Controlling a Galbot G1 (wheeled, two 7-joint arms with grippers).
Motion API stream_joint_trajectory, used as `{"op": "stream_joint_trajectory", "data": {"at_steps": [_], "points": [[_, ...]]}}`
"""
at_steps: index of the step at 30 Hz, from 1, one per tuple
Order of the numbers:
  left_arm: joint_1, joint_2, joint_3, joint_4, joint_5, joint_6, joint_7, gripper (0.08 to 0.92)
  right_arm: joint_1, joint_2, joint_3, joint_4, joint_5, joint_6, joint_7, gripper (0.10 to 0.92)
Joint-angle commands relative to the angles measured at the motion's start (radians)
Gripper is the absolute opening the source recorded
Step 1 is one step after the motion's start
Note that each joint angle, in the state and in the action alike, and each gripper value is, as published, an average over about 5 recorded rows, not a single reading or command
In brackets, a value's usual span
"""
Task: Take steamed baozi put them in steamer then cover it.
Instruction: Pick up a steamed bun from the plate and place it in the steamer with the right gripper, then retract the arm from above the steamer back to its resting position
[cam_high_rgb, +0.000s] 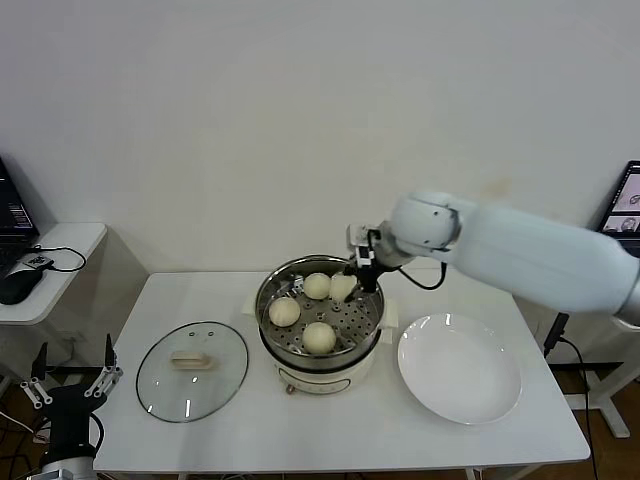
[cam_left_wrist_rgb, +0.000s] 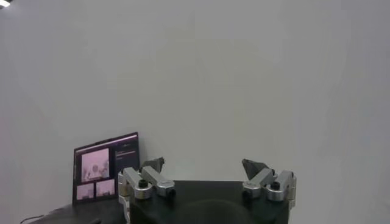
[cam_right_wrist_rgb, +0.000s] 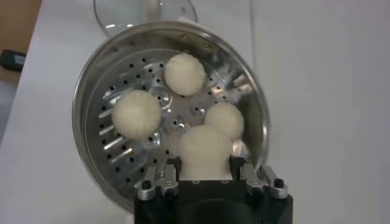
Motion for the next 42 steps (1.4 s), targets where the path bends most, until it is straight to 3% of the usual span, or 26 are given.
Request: {"op": "stream_joint_trajectory", "data": {"at_steps": [1, 21, 31, 37, 42], "points": [[-0.002, 0.002, -0.001, 0.002, -0.001, -0.001, 0.0, 0.823, -0.07, 0.084, -0.03, -0.085, -0.049, -0.033, 0.016, 0.516], [-0.004, 0.004, -0.005, 0.005, -0.004, 0.0, 0.0, 0.823, -0.138, 0.081, 0.015, -0.146, -0.138, -0.028, -0.001, 0.526], [-0.002, 0.002, -0.011, -0.007, -0.007, 0.002, 0.0, 0.823, -0.099, -0.038, 0.078, -0.039, -0.076, -0.046, 0.039, 0.774], [-0.004, 0.005, -0.007, -0.007, -0.007, 0.001, 0.0, 0.823, -0.134, -0.168, 0.144, 0.083, 0.087, -0.013, 0.226, 0.821], [-0.009, 0.004, 0.001, -0.006, -0.005, 0.002, 0.001, 0.823, -0.277, -0.318, 0.25, 0.199, 0.174, 0.134, 0.452, 0.823]]}}
